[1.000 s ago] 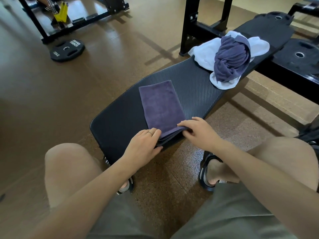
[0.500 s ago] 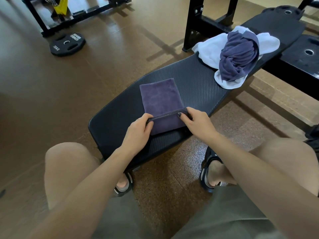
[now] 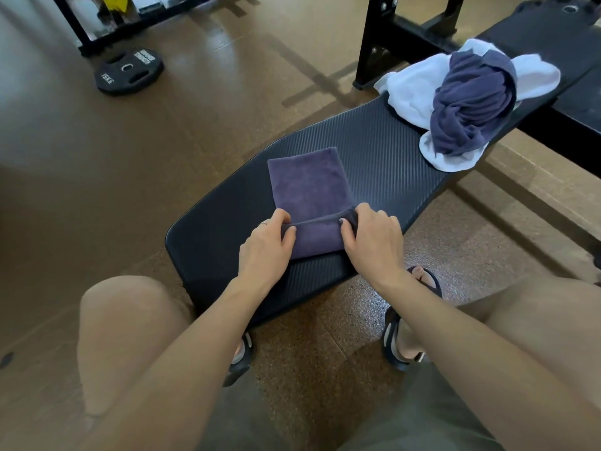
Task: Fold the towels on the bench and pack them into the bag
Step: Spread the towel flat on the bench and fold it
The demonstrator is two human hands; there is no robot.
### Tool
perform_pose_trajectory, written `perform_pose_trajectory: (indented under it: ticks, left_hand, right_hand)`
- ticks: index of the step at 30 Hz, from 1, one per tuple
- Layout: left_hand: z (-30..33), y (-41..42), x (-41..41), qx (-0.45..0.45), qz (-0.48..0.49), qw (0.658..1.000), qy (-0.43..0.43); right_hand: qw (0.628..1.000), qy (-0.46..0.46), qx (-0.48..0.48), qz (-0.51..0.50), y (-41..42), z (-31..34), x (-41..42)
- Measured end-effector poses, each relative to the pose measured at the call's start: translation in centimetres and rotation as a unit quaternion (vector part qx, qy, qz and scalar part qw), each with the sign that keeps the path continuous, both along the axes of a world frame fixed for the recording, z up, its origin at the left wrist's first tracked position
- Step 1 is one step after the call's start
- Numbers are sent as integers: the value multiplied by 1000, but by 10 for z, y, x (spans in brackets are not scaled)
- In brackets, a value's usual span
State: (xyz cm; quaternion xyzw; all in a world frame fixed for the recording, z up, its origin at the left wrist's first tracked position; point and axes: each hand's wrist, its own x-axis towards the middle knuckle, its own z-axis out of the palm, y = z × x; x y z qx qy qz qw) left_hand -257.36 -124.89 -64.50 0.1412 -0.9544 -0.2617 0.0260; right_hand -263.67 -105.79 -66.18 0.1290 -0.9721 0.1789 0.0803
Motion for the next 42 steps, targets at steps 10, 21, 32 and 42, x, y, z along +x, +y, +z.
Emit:
perform_pose_trajectory:
  ticks: [10,21,32,42]
  left_hand:
    - [-5,1,-10,-260,-130,952,101]
    - [15,-15,-8,-324,-274,905,42]
    - [23,-43,-23,-54,-202,978,4]
    - [15,-38,-50,174,6,981,-81]
  right_hand:
    - [976,143,40,158,0,11,-5]
    - [908,-27,210,361,29,34,-33]
    - [964,-117,-149,188,21,32,-51]
    - [962,-231,-138,48,-4,31,-75]
